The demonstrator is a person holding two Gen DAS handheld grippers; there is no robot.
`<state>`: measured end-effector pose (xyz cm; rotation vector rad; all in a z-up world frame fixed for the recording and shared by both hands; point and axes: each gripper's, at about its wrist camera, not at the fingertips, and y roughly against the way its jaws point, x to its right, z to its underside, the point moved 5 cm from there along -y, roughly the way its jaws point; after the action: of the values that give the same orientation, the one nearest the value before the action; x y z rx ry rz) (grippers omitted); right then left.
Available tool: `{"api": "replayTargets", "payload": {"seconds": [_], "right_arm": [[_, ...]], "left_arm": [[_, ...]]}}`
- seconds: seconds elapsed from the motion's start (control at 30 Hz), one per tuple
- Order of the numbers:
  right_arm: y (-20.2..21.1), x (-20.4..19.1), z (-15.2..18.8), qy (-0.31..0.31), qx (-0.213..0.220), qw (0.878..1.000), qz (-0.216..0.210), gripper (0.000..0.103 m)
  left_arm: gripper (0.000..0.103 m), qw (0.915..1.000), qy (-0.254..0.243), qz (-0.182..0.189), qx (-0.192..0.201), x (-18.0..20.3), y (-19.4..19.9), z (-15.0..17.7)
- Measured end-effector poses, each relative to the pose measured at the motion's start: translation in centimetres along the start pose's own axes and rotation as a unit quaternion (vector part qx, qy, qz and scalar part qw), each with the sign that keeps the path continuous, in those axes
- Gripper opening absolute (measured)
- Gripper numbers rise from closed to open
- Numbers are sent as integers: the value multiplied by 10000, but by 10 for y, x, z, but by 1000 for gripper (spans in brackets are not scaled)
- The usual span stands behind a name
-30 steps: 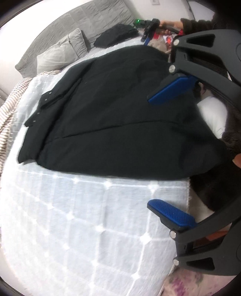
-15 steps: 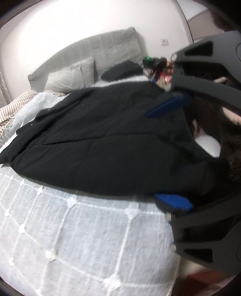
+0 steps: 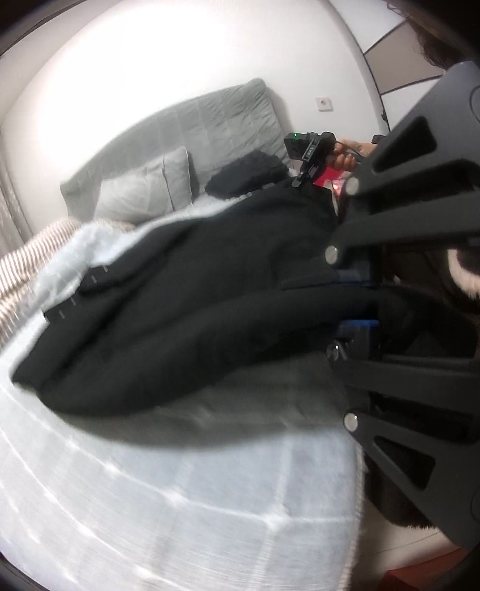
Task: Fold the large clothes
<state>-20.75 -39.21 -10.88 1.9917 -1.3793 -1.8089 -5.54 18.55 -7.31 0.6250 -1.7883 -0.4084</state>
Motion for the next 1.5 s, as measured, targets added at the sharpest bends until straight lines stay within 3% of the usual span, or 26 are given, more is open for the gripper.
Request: {"api": "replayTargets", "payload": {"seconds": [0.27, 0.5, 0.67, 0.87, 1.13, 1.33, 1.47, 1.5], "right_arm": [[20, -56, -57, 304, 546, 9980, -84, 9], [12, -78, -124, 245, 921, 9954, 0, 9], [-15, -86, -176, 110, 1132, 9933, 199, 9], [-45, -64, -227, -291, 1268, 9912, 236, 9], [-109, -13, -280, -775, 1087, 9895, 557, 11], [-144, 24, -290, -1071, 988, 9874, 619, 16], [-145, 29, -289, -1161, 954, 9877, 430, 22], [-142, 28, -289, -1132, 903, 9888, 374, 26]], "left_arm": [[11, 9965, -484, 293, 608, 60, 4, -63], [11, 9919, -473, 425, 1096, 74, 6, -135], [11, 9890, -491, 198, 1382, 69, 6, -186], [11, 9847, -367, -247, 1687, 47, -16, -243], [13, 9823, -160, -1081, 1522, -11, -78, -304], [21, 9782, 10, -1700, 1196, -53, -123, -316], [29, 9797, 161, -1638, 1142, -58, -123, -314], [36, 9809, 159, -1562, 1146, -55, -118, -313]]}}
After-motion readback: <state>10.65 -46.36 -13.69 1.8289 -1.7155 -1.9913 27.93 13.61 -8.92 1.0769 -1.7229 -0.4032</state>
